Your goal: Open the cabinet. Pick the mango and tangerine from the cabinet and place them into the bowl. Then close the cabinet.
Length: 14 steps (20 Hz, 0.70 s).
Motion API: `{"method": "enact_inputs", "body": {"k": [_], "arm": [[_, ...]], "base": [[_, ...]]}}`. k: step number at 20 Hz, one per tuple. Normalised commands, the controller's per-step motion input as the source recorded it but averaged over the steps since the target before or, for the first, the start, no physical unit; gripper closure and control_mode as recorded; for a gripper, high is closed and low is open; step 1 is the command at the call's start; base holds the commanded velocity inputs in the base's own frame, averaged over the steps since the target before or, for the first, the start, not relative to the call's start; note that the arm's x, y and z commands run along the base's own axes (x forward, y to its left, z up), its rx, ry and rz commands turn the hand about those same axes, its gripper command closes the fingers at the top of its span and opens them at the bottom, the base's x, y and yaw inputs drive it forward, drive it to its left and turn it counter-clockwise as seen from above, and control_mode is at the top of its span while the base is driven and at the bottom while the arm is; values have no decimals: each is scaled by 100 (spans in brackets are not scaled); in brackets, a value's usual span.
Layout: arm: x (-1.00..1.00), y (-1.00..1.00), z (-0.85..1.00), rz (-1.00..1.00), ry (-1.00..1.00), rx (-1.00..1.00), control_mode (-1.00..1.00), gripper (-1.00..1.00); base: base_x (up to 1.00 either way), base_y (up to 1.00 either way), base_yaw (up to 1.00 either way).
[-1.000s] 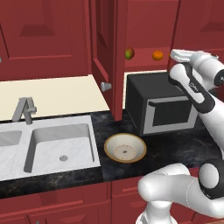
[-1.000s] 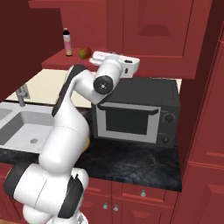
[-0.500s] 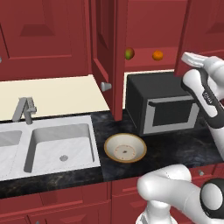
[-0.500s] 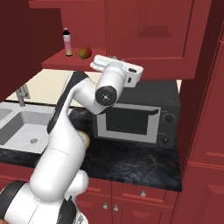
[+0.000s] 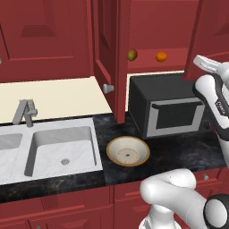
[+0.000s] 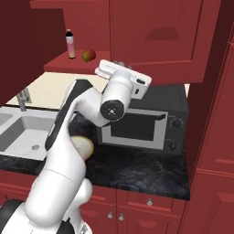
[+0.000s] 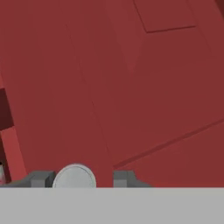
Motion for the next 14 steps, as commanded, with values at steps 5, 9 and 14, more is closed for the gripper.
{"method": "enact_inputs", "body": {"k": [5,9,14], "arm": [[-51,-100,0,6,-9,10,-100,100],[-69,-100,0,8,-10,10,-100,100],[-71,-100,0,7,-10,9,-100,100]], "base": [[0,0,0],[0,0,0],[0,0,0]]}}
